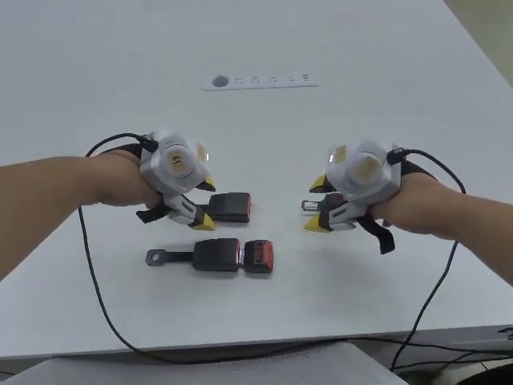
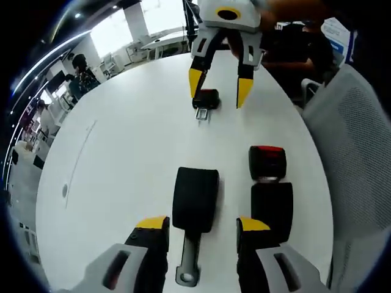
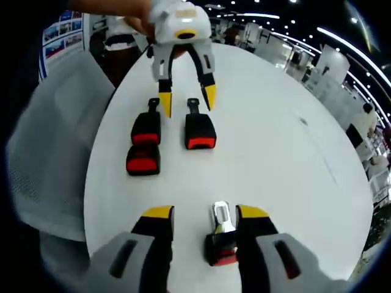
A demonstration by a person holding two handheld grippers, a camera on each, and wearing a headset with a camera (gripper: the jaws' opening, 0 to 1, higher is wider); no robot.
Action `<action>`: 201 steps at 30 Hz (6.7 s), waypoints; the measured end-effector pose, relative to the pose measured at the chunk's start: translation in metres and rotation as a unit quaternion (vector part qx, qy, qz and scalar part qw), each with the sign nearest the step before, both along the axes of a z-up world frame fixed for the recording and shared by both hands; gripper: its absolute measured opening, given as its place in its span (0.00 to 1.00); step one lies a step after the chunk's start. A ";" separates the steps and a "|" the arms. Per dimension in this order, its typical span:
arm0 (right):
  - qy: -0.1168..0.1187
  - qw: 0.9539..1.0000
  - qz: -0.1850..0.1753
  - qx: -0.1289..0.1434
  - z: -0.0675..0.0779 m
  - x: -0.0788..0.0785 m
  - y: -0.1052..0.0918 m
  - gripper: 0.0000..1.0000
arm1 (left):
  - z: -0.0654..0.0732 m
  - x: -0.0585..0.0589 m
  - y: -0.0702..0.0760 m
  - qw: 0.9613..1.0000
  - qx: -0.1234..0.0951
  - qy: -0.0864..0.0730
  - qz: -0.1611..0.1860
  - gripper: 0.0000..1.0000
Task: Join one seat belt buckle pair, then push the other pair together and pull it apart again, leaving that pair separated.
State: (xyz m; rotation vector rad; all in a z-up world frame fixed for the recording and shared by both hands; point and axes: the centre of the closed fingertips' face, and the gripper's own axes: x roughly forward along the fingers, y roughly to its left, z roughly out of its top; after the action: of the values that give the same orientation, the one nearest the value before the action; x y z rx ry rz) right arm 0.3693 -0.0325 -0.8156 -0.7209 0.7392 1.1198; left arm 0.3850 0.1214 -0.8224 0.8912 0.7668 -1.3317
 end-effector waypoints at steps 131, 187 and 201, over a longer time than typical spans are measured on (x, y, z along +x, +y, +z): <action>0.035 0.996 0.065 -0.040 -0.028 0.002 -0.014 0.33 | -0.029 0.007 0.000 0.996 0.069 0.028 -0.054 0.31; -0.018 0.983 -0.153 0.101 0.037 -0.096 -0.065 0.83 | 0.054 -0.093 0.112 0.973 -0.098 -0.044 0.205 0.97; -0.030 0.981 -0.165 0.102 0.043 -0.102 -0.070 1.00 | 0.057 -0.110 0.138 0.956 -0.111 -0.050 0.266 1.00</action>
State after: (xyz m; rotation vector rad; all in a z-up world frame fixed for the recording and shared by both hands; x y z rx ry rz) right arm 0.2674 -0.1026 -0.7723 -0.4378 0.6530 0.8519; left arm 0.2750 0.2594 -0.7650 0.5169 0.6987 -0.8662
